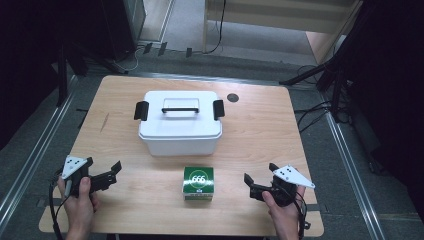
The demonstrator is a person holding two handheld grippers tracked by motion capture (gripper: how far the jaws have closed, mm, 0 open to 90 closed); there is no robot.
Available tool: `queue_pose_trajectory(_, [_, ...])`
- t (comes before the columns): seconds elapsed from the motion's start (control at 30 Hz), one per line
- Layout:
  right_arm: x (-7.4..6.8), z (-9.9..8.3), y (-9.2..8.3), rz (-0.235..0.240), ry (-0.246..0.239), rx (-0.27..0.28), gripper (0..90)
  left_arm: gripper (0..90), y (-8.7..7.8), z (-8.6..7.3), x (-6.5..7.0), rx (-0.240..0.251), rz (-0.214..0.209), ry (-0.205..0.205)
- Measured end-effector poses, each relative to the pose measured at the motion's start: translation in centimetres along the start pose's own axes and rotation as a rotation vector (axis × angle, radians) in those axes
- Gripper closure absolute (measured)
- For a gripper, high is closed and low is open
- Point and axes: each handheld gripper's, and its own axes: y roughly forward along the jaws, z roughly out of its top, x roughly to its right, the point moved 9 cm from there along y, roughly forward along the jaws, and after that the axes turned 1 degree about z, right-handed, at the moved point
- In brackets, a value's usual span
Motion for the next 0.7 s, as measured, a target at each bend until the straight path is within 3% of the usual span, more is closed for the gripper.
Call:
queue_pose_trajectory(0.17, [0.3, 0.4, -0.3, 0.001, -0.012, -0.012, 6.8, 0.1, 0.6, -0.6, -1.1, -0.023, 0.048, 0.01])
queue_pose_trajectory(0.4, [0.9, 1.5, -0.6, -0.004, -0.021, -0.006, 12.3, 0.1, 1.4, -1.5, -1.3, -0.037, 0.06, 0.005])
queue_pose_trajectory(0.53, [0.2, 2.4, -0.4, 0.022, -0.046, -0.02, 12.8, 0.1, 1.2, -1.5, -1.2, -0.015, 0.059, 0.023])
queue_pose_trajectory(0.57, [-0.3, 2.9, -0.3, 0.031, -0.078, -0.022, 13.1, 0.1, 1.2, -1.6, -1.0, -0.012, 0.062, 0.041])
queue_pose_trajectory(0.6, [-0.3, 2.9, -0.3, 0.031, -0.078, -0.022, 13.1, 0.1, 1.2, -1.6, -1.0, -0.012, 0.062, 0.041])
queue_pose_trajectory(0.63, [-0.5, 3.5, -0.1, 0.002, -0.119, -0.014, 14.7, 0.1, 1.2, -1.7, -0.7, -0.016, 0.065, 0.058])
queue_pose_trajectory(0.7, [-0.6, 3.9, 0.0, -0.012, -0.145, -0.006, 15.1, 0.1, 1.3, -1.7, -0.7, -0.02, 0.067, 0.067])
